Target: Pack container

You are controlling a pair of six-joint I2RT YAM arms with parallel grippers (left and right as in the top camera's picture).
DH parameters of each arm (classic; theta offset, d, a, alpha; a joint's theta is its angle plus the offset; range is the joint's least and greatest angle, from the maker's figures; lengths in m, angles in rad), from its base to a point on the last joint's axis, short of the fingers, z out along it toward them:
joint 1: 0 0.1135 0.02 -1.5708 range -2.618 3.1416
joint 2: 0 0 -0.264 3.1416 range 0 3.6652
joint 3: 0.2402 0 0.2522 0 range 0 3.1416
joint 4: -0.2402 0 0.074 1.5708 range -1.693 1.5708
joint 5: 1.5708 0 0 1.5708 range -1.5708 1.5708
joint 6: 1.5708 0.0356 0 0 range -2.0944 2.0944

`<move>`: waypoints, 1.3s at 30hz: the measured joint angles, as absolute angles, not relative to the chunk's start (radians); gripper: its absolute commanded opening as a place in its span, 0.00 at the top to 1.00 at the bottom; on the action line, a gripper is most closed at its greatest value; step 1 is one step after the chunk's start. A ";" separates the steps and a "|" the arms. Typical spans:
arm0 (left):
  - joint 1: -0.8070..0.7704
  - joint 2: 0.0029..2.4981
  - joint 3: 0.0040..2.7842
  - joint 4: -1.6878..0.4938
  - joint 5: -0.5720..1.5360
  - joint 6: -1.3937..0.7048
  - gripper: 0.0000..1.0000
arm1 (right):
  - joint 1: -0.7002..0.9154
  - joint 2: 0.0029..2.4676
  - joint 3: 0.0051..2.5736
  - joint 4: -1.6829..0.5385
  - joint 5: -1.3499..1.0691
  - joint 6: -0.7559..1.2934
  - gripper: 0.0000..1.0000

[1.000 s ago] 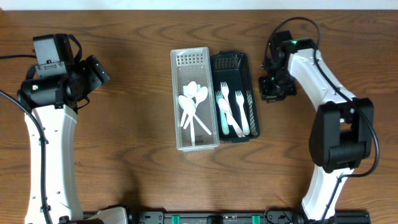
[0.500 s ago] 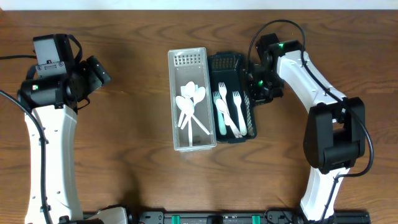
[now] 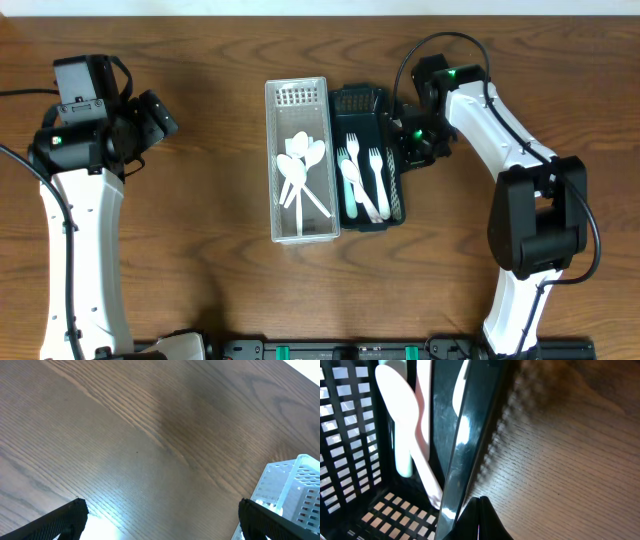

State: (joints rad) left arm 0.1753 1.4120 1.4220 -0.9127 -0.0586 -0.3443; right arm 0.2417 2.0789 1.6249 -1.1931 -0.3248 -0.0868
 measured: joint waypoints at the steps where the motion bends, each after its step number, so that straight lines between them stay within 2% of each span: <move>1: 0.175 1.412 1.422 -0.913 -0.059 -0.344 0.02 | 0.242 2.079 1.625 -1.193 -0.327 -0.088 0.97; 20: 0.175 1.412 1.422 -0.913 -0.059 -0.344 0.02 | 0.242 2.079 1.625 -1.159 -0.384 -0.084 0.94; 29: 0.169 1.412 1.422 -0.842 -0.058 -0.292 0.02 | 0.223 2.079 1.634 -0.972 -0.148 0.024 0.91; 31: 0.153 1.412 1.422 -0.798 -0.059 -0.244 0.02 | 0.196 2.080 1.662 -0.918 -0.083 0.046 0.79; 34: 0.100 1.412 1.422 -0.744 -0.058 -0.153 0.02 | 0.140 2.082 1.744 -0.854 -0.014 0.075 0.35; 36: 0.063 1.414 1.422 -0.712 -0.055 -0.101 0.02 | 0.105 2.082 1.797 -0.812 0.011 0.076 0.31; 39: 0.035 1.423 1.422 -0.686 -0.051 -0.062 0.02 | 0.052 2.082 1.857 -0.748 0.039 0.080 0.09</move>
